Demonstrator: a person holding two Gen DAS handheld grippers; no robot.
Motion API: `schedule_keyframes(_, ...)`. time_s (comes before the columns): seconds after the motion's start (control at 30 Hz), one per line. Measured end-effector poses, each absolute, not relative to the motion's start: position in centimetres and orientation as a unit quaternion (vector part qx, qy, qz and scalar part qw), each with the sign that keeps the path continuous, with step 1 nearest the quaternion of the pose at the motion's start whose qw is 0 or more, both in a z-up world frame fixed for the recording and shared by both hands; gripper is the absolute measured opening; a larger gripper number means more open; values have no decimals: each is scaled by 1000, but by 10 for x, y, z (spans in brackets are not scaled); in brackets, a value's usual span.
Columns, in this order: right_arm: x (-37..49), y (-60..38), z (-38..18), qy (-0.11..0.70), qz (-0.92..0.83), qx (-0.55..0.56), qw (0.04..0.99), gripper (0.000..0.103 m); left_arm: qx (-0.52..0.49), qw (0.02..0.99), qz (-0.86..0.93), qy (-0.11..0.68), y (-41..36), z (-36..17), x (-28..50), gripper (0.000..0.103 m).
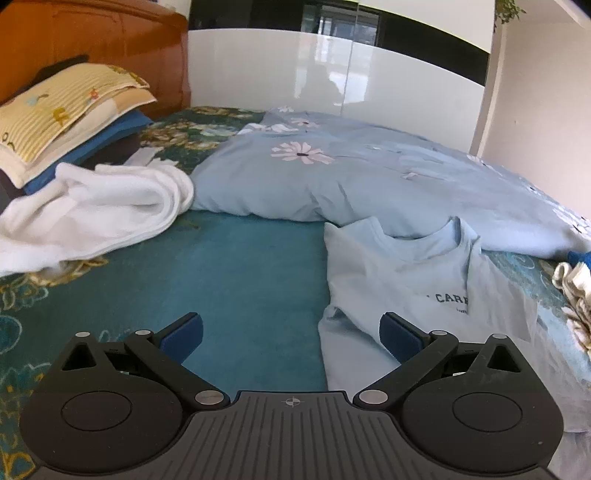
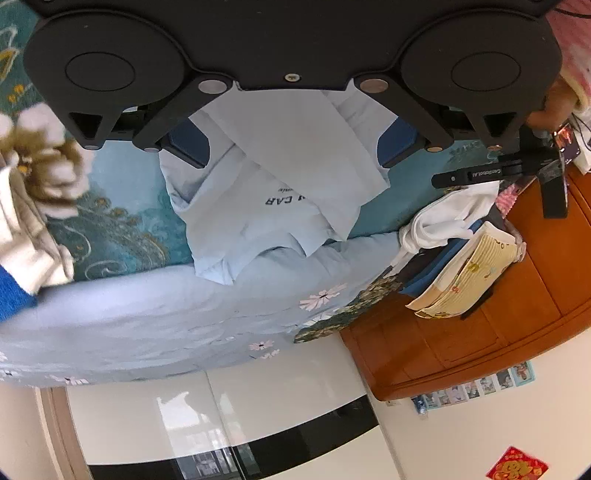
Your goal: Fold clothes
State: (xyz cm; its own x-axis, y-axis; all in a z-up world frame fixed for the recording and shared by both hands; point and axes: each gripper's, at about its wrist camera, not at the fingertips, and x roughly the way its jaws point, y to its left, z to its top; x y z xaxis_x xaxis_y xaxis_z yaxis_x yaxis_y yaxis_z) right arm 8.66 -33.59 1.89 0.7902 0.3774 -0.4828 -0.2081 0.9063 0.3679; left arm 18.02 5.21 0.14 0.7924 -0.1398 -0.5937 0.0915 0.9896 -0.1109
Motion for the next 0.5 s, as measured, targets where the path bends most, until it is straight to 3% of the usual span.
schedule_keyframes(0.5, 153, -340, 24, 253, 230, 130, 931, 101, -38, 947, -83, 309, 53, -2, 222, 103)
